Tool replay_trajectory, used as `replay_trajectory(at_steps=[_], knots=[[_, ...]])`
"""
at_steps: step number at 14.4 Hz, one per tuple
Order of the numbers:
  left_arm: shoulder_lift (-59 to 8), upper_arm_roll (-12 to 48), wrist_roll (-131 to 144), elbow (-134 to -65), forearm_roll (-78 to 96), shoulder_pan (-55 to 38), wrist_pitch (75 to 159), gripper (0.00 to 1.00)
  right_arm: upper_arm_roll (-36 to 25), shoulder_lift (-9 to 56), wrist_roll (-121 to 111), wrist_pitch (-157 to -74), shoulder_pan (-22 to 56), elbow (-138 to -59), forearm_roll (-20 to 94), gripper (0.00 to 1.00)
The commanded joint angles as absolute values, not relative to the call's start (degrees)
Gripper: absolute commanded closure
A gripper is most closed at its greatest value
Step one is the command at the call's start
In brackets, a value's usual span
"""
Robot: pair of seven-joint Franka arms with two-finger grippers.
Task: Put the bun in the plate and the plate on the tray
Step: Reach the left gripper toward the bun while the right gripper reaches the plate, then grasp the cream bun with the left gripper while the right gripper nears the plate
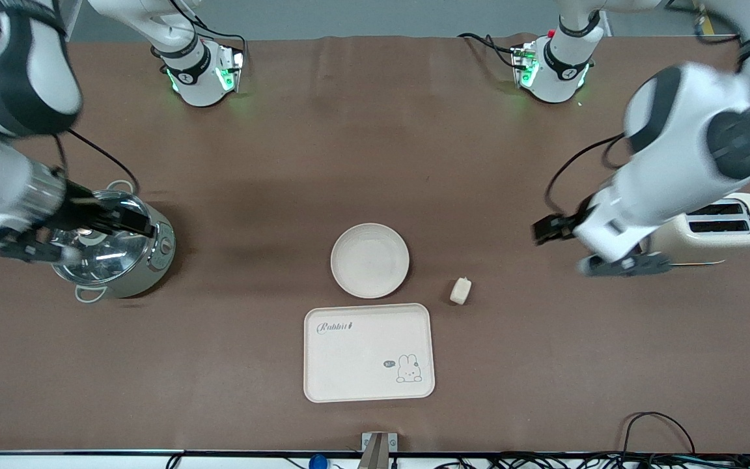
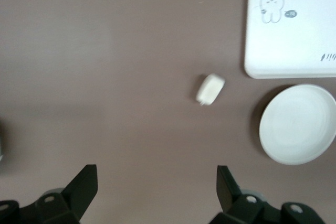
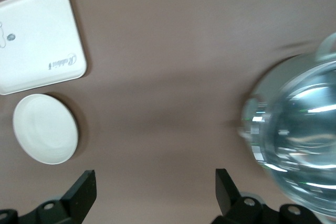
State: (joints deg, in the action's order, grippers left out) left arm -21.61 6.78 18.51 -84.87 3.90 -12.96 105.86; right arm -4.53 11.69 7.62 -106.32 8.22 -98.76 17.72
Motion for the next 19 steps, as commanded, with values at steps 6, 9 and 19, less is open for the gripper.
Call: replay_trajectory(at_steps=[6,9,19], knots=[[-43.14,8.0,12.57,-83.85,1.15,-17.14,131.99,0.01,-4.83,21.7,8.61,-125.48,14.75,-107.75,36.11,0.0],[-44.82,8.09,12.66,-85.25,1.23,-18.54,134.55,0.01,-4.83,23.64,8.61,-127.96,18.09,-109.67,38.31,0.0],[-44.48,10.27,22.64,-89.83,2.02,-19.24,142.56,1.0,-4.75,23.73,8.61,-152.31,33.13,-122.0,57.21,0.0]])
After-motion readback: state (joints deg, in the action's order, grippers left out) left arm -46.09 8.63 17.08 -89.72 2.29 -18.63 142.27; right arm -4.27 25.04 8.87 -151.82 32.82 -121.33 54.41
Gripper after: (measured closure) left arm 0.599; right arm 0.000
